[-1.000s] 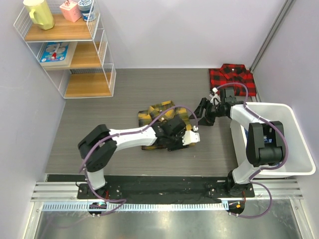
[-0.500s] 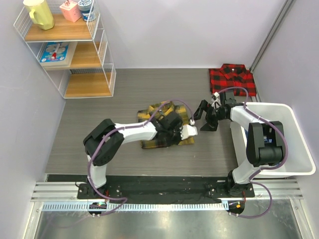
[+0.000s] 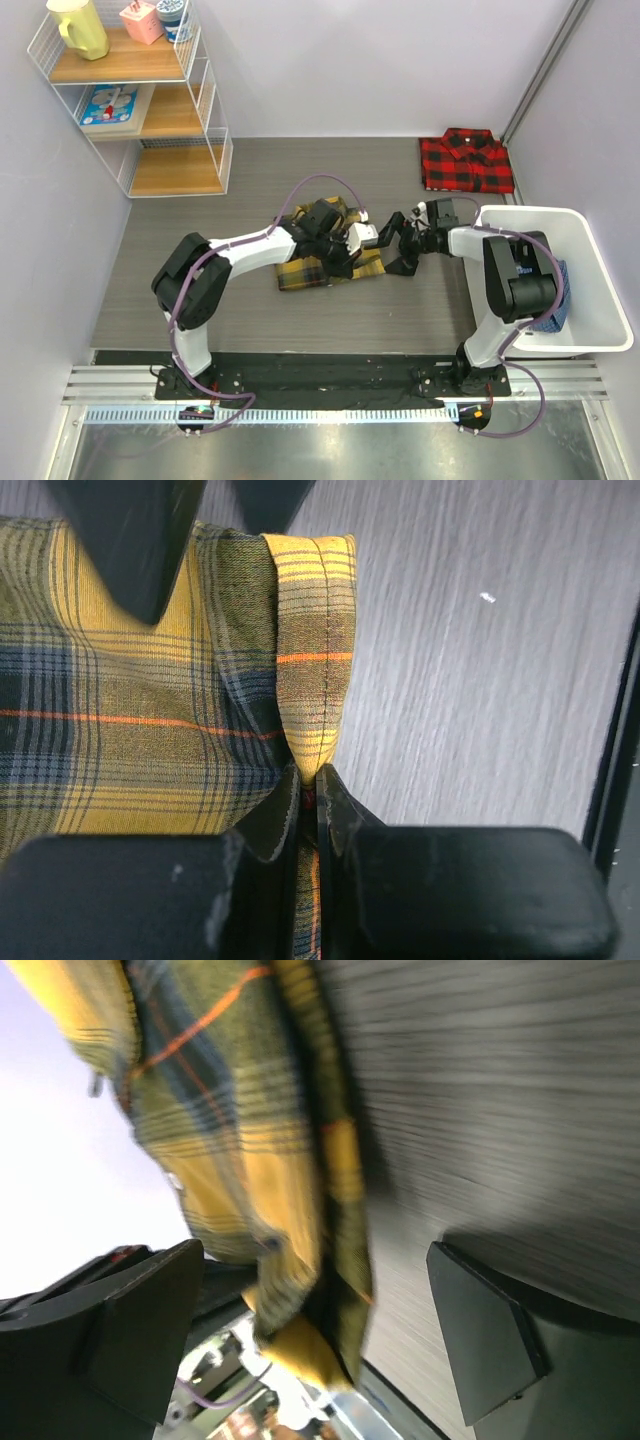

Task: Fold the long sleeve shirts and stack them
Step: Neatly place the folded shirt to the corner

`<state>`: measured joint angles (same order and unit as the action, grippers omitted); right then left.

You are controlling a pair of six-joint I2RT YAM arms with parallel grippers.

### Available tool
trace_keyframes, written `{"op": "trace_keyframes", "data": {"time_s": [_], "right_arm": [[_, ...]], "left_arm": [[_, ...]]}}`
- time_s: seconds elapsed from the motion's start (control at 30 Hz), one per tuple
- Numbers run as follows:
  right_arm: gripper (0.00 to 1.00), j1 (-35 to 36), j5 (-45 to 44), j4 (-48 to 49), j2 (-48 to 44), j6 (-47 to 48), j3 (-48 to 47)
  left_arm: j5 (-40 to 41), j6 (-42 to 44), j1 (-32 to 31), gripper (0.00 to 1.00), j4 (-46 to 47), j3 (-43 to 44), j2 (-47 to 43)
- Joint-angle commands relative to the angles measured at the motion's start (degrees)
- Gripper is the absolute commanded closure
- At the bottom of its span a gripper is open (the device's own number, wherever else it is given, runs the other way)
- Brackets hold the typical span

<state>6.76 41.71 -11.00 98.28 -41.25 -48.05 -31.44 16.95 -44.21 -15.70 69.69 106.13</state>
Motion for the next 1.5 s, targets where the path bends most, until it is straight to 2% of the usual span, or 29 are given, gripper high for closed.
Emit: {"op": "trace_keyframes", "data": {"time_s": [0.0,0.13,0.2,0.27,0.43,0.6,0.67,0.7,0.77,0.8,0.83,0.9,0.97,1.0,1.03,1.1,1.13,1.27,1.37,1.47], "right_arm": [[0.00,1.8,1.2,19.6,2.2,-12.3,4.7],[0.01,3.0,-0.8,29.3,4.5,-20.6,8.0],[0.05,4.0,-2.9,33.4,5.4,-23.6,8.6],[0.14,4.4,-4.5,34.8,7.5,-24.4,7.7],[0.27,5.0,-7.6,38.8,12.9,-26.1,4.4],[0.33,5.2,-11.8,39.2,15.2,-26.2,1.7],[0.41,5.2,-13.1,40.0,15.7,-26.7,0.5],[0.52,5.3,-13.1,40.7,16.2,-26.7,0.0],[0.65,5.3,-12.9,40.5,16.2,-25.4,-2.0],[0.79,5.3,-12.8,38.8,16.1,-23.9,-2.9],[0.85,5.3,-12.6,36.8,15.2,-21.9,-4.1],[0.92,5.2,-12.6,30.1,14.0,-15.6,-8.4],[0.93,4.8,-12.6,26.9,12.4,-10.2,-11.7],[0.98,4.1,-12.8,25.3,12.0,-8.1,-13.0],[0.99,3.9,-13.3,22.5,11.7,-5.0,-16.8],[0.99,2.7,-14.5,15.8,11.7,1.8,-20.3],[0.99,2.6,-14.9,13.4,11.8,3.7,-24.2],[0.99,1.2,-18.4,-1.3,13.5,13.6,-35.5],[0.99,0.1,-21.2,-8.1,16.1,20.8,-45.0],[0.99,-1.1,-24.1,-13.7,18.8,27.1,-54.3]], "left_arm": [[-4.6,-1.6,1.1,0.96,-0.1,2.5,-3.3],[-5.6,-2.4,2.3,0.96,-0.2,2.4,-3.7],[-5.8,-3.1,2.5,0.96,0.1,2.6,-3.9],[-6.2,-3.2,2.8,0.96,0.0,2.9,-3.9],[-6.6,-2.7,3.2,0.96,-0.6,3.8,-3.6],[-7.0,-2.1,3.4,0.96,-1.2,4.0,-3.3],[-6.9,-2.1,3.4,0.97,-1.2,3.9,-3.3],[-6.7,-2.3,3.4,0.97,-1.2,3.9,-3.3],[-6.5,-2.6,3.5,0.87,-1.5,3.9,-3.3],[-6.3,-2.8,3.7,0.80,-1.8,3.9,-3.6],[-6.0,-2.9,3.9,0.64,-2.3,4.0,-4.3],[-5.2,-3.1,4.6,0.54,-4.9,4.1,-5.5],[-4.7,-6.0,5.4,0.46,-6.3,2.7,-8.0],[-5.1,-6.7,6.1,0.40,-7.2,2.1,-8.9],[-5.1,-6.9,6.2,0.31,-8.2,1.4,-11.0],[-4.5,-6.9,6.2,0.27,-10.9,-0.7,-13.0],[-3.5,-6.8,6.3,0.19,-11.4,-1.4,-14.0],[0.8,-5.6,6.4,0.10,-15.0,-3.8,-18.3],[2.1,-6.0,6.8,0.00,-16.4,-5.8,-20.3],[2.9,-6.3,6.8,0.00,-17.5,-7.5,-21.7]]}}
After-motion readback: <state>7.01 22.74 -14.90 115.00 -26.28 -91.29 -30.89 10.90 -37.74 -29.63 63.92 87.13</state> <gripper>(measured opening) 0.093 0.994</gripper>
